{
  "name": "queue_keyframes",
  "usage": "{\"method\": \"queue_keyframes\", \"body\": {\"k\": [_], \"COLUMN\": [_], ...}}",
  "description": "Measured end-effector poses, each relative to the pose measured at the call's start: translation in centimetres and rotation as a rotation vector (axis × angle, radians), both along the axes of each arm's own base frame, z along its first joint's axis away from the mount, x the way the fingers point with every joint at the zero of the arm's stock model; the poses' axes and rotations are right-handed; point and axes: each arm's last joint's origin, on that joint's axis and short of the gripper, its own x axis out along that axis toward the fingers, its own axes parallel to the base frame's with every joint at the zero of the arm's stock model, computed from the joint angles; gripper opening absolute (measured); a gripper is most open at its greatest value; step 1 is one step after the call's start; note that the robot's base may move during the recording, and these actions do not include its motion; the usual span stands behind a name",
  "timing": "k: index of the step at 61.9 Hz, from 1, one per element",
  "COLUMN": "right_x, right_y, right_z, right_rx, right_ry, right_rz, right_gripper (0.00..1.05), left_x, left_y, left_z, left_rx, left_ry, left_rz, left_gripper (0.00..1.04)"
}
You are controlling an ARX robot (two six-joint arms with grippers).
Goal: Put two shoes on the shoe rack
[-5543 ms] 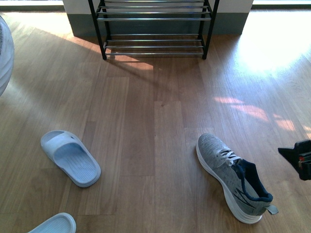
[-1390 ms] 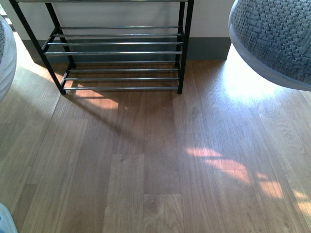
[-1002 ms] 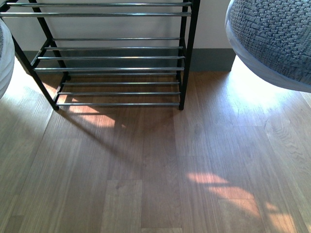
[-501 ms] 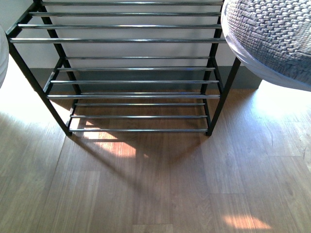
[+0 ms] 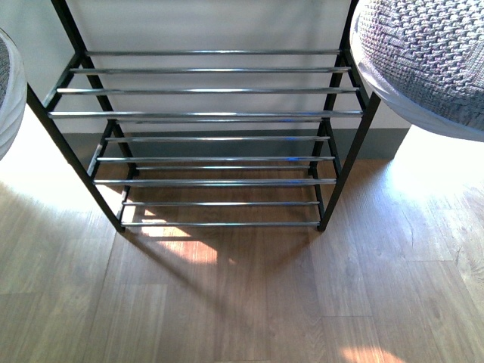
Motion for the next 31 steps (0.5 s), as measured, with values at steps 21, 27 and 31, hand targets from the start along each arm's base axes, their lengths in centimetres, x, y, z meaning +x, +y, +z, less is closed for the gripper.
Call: {"method": "queue_keyframes", "body": {"k": [21,27,31], "right_x": [0.0,0.0,0.0], "right_y": [0.0,0.0,0.0], "right_z": [0.0,0.0,0.0], "right_rx": [0.0,0.0,0.0], "right_ry": [0.0,0.0,0.0], "right_rz": [0.0,0.0,0.0], "right_gripper": [0.01,0.01,0.01], "left_x": [-0.01,-0.01,-0.01], "left_y": [0.0,0.0,0.0], "left_z": [-0.01,-0.01,-0.01], "left_rx": [0.0,0.001,0.0], "left_ry": [0.0,0.0,0.0], "left_rz": [0.0,0.001,0.0], "left_gripper": [0.02,0.02,0.02]}}
